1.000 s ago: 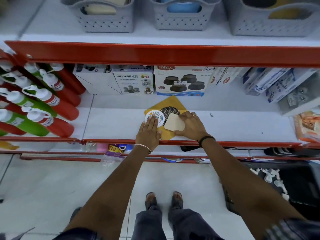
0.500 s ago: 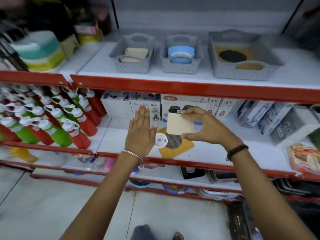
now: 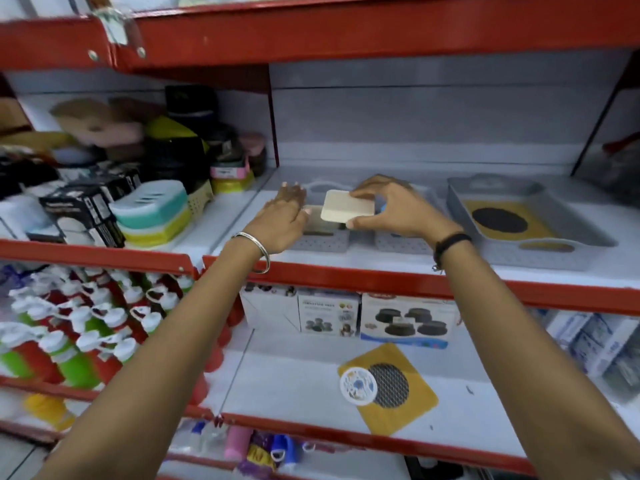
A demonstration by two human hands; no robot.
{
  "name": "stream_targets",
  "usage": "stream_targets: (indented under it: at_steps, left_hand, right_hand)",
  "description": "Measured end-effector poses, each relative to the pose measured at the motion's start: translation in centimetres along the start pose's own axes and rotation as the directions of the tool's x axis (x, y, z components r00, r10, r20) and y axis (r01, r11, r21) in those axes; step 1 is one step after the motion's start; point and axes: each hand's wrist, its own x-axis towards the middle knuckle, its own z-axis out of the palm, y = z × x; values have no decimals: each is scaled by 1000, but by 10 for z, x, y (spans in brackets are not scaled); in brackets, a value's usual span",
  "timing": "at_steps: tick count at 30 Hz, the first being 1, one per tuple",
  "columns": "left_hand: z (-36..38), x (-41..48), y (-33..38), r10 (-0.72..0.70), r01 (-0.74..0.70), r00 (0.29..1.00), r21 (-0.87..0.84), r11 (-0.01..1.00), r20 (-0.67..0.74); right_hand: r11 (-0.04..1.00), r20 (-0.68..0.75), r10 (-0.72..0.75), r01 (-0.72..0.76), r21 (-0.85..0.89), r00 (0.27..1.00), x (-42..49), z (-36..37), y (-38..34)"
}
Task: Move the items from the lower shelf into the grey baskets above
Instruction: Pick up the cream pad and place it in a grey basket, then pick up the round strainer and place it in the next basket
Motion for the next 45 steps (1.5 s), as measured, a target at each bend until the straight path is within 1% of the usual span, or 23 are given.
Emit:
stream_targets:
  at_steps: [3, 6, 8, 11, 13, 15, 17, 18, 20, 22, 24, 25, 27, 28, 29, 30, 31, 34, 36, 39, 41, 43, 45]
  left_hand:
    - [-2, 25, -18, 47, -46, 999, -58, 997, 7]
    - [2, 40, -30, 49, -48, 999, -83, 995, 5]
    - [5, 47, -36, 78, -76, 997, -71, 995, 20]
    - [10, 53, -44, 128, -126, 990, -47, 991, 55]
    - [9, 55, -45, 135, -132, 989, -41, 990, 66]
    - [9, 58, -46, 126, -124, 988, -18, 992, 86]
    - [10, 57, -44, 112, -113, 991, 10, 994, 71]
    - [9, 54, -41, 117, -118, 993, 21, 993, 27]
    - [10, 42, -33, 169, -168, 976, 20, 986, -133]
    - [14, 22, -19, 235, -256, 923, -30, 966, -306]
    - [25, -2, -4, 270, -353, 844, -102, 930, -463]
    - [36, -16, 2, 273, -399, 800, -134, 907, -535]
    - [61, -43, 9, 280, -474, 703, -137, 870, -654]
    - [79, -59, 12, 299, -505, 664, -117, 855, -685]
    - [95, -71, 12, 325, -528, 640, -92, 844, -696]
    - [113, -83, 12, 343, -533, 650, -86, 841, -678]
    - [130, -91, 11, 351, -522, 683, -93, 848, -641]
    - [185, -112, 3, 306, -401, 851, -152, 903, -427]
    - [217, -123, -6, 275, -328, 920, -165, 930, -281]
    - [260, -136, -17, 239, -249, 967, -130, 960, -91]
    - [286, -140, -23, 171, -163, 982, -110, 981, 74]
    - [307, -140, -26, 82, -65, 971, -82, 995, 225]
    - [324, -135, -28, -2, 22, 945, -57, 998, 327]
  right_hand:
    - [998, 58, 59, -57, -35, 997, 43, 20, 7]
    - [995, 88, 100, -100, 1, 991, 67, 43, 11]
    - [993, 126, 117, -120, 20, 985, 74, 54, 13]
    - [993, 168, 90, -100, 54, 982, 79, 64, 18]
    - [991, 165, 96, -109, 72, 982, 79, 63, 18]
    - [991, 178, 109, -120, 51, 978, 78, 61, 17]
    - [993, 171, 111, -118, 28, 979, 75, 58, 14]
    - [993, 133, 111, -116, 35, 985, 71, 55, 11]
    - [993, -19, 90, -89, 76, 996, 56, 47, 4]
    - [994, -218, 0, 24, 106, 976, 29, 39, -6]
    - [981, -356, -87, 142, 131, 930, -7, 35, -14]
    - [974, -382, -102, 169, 148, 919, -27, 35, -17]
    - [963, -365, -112, 191, 188, 924, -65, 43, -20]
    - [960, -334, -98, 178, 217, 937, -85, 51, -19]
    - [957, -299, -79, 157, 245, 951, -100, 61, -16]
    - [954, -252, -42, 114, 276, 967, -116, 74, -12]
    - [950, -200, 4, 59, 306, 980, -128, 88, -5]
    - [943, -20, 147, -134, 305, 989, -158, 136, 23]
    - [941, 81, 224, -237, 242, 971, -170, 168, 41]
    - [933, 180, 313, -337, 124, 933, -177, 215, 61]
    - [924, 228, 360, -380, 50, 905, -177, 244, 71]
    - [910, 299, 407, -412, -49, 863, -174, 270, 80]
    - [891, 355, 450, -441, -111, 819, -171, 291, 90]
